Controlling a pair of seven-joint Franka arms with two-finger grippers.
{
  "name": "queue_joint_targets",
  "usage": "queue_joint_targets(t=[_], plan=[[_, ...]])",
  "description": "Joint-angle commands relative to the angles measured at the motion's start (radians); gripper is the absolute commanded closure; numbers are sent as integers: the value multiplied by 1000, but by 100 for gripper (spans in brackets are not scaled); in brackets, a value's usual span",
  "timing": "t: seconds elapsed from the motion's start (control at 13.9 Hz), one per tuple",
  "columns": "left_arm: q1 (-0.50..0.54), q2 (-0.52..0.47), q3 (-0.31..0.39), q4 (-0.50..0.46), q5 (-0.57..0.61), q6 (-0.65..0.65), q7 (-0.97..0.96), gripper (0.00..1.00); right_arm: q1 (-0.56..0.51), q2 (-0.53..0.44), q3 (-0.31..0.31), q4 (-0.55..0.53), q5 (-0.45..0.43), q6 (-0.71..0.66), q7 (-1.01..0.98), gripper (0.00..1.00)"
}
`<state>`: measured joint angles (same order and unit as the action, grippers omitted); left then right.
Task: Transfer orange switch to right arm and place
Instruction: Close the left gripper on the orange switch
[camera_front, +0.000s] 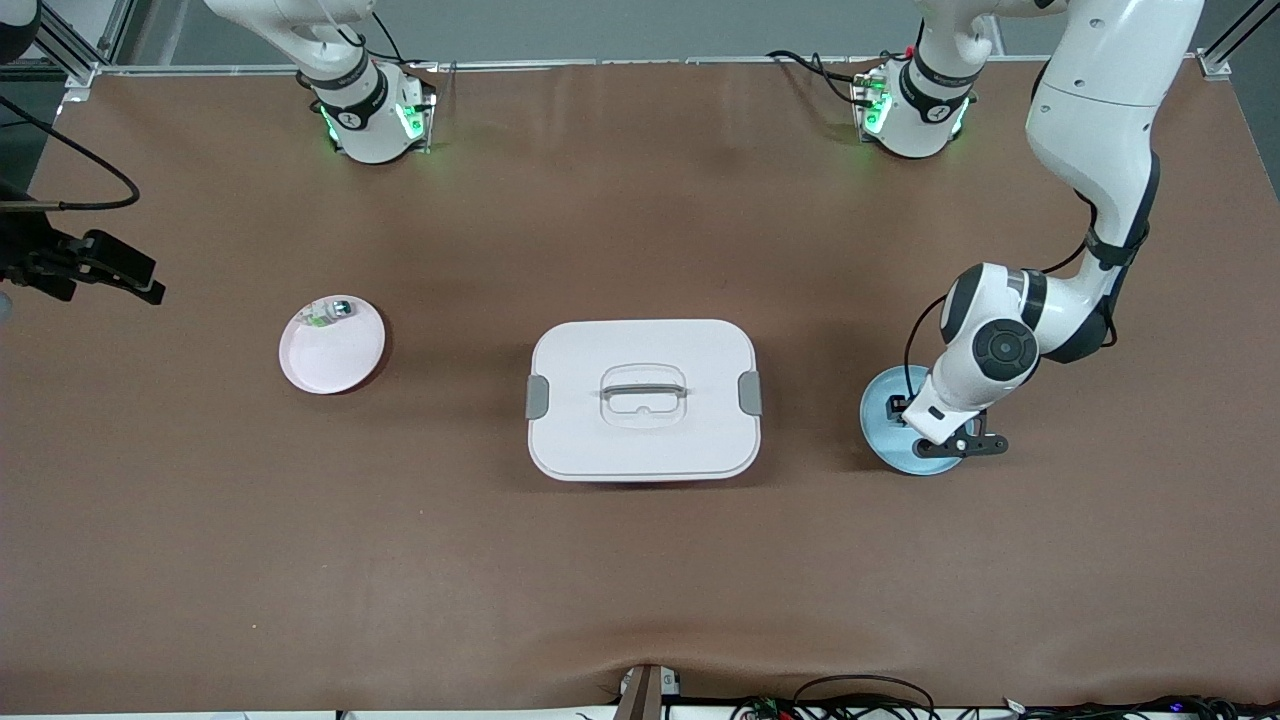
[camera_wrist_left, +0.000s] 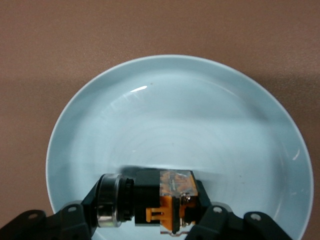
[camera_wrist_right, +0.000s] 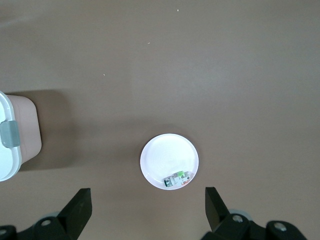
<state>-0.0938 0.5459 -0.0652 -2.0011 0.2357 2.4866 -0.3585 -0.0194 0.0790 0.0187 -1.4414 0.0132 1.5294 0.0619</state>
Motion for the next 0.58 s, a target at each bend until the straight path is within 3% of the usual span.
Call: queue_joint_targets(t=[0.0,0.36,0.5], plan=[[8,-3,-7,4,2,-3,-31,72,-5,-25,3,-27,4,11,7,0],[11,-75,-11,7,1,-84,-28,72,-7,-25,3,-27,4,12,7,0],[12,-124,-24,8,-60,-136,-28,72,-7,-24,3,-27,4,12,7,0]])
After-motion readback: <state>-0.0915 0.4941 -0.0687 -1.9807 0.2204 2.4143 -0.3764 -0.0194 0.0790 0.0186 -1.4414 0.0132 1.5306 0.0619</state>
